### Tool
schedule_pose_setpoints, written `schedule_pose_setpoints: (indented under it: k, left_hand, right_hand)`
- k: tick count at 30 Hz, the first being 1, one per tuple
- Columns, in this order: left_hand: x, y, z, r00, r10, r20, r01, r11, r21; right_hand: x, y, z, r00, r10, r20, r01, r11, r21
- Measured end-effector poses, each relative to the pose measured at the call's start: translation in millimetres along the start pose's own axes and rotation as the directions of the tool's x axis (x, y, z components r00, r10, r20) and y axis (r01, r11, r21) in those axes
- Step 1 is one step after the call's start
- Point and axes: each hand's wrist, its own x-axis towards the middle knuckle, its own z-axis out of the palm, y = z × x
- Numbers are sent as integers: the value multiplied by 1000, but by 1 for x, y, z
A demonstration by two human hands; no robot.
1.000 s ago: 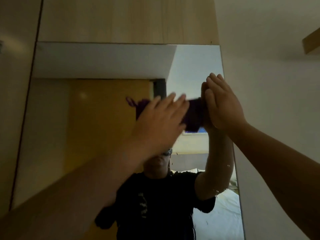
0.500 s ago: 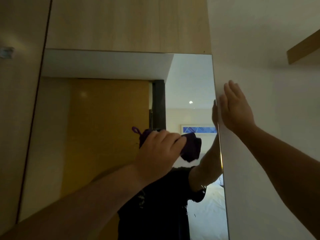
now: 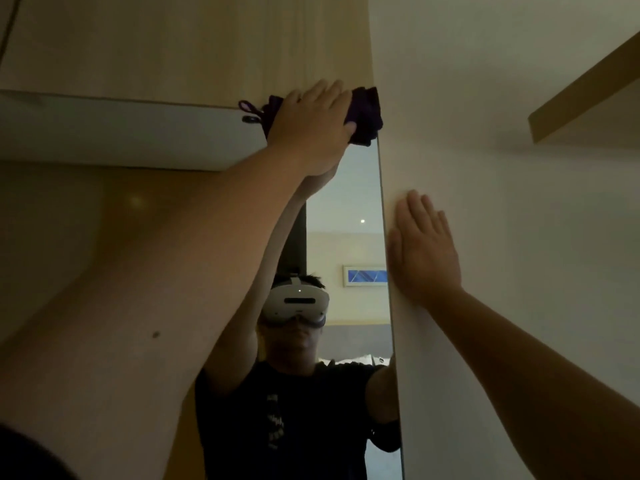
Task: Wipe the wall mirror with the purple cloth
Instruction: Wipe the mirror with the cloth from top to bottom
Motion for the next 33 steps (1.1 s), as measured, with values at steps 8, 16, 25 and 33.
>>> schedule_pose_setpoints:
  k: [8,16,25,33]
  left_hand:
    - [-113,52,13,976,209,-52,-210,978,-3]
    - [-255,113,35,918,395,35,-391,916,-92]
    - [-294,112,31,885,459,-80,-466,879,-100]
    - [-335,0,-11,947,188,-262,-241,952,-189]
  right_hand:
    - [2,14,-4,997,-74,-17,75,994,82]
    - [-6,17,-22,998,-46,45,37,982,188]
    - [-22,-1,-50,996,51,79,-66,979,191]
    - [-39,-95,-81,999,50,-8,-46,961,271]
